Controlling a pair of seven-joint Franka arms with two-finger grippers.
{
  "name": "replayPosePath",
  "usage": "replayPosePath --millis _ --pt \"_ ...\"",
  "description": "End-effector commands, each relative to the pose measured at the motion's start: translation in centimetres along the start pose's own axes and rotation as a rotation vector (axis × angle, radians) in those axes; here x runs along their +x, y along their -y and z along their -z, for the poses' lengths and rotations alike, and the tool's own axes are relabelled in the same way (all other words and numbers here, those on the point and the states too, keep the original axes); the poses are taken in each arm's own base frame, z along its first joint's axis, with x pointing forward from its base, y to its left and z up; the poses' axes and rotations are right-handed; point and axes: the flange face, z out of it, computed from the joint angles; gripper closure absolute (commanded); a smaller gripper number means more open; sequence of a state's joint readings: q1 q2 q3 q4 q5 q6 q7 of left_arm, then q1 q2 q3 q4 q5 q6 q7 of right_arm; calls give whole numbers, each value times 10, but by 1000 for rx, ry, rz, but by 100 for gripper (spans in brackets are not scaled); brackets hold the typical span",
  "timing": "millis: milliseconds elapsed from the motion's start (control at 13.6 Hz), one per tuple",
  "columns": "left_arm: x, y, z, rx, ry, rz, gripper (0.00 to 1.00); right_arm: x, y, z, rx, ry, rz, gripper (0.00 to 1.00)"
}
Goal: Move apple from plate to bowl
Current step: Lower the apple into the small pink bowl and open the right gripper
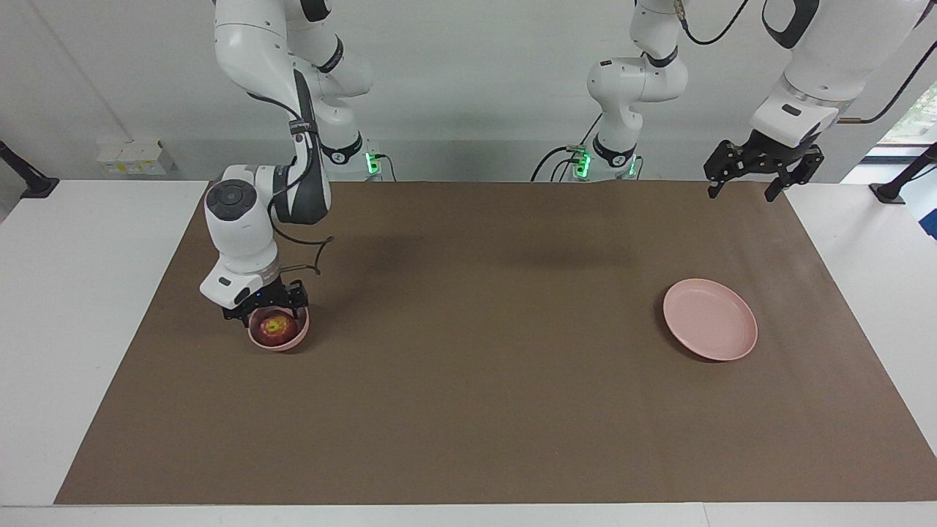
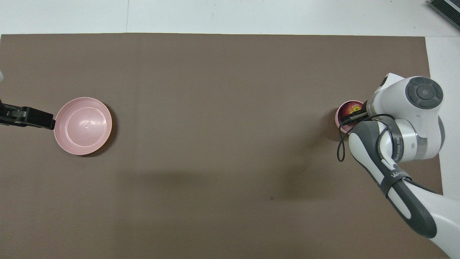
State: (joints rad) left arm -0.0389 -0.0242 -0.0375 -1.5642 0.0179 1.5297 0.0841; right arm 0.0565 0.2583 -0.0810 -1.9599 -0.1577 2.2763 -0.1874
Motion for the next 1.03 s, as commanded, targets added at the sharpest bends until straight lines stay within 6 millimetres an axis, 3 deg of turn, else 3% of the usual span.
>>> replayPosePath --millis 0,369,590,959 --pt "-3 2 3 9 11 -4 0 -1 1 50 43 -15 -35 0" --pt "-3 3 3 9 11 -3 0 6 -4 156 46 25 -177 0" --pt "-3 2 3 9 11 -4 0 -9 1 218 73 17 -297 0" --pt "-3 2 3 9 11 -4 0 -42 -19 293 123 64 -335 0"
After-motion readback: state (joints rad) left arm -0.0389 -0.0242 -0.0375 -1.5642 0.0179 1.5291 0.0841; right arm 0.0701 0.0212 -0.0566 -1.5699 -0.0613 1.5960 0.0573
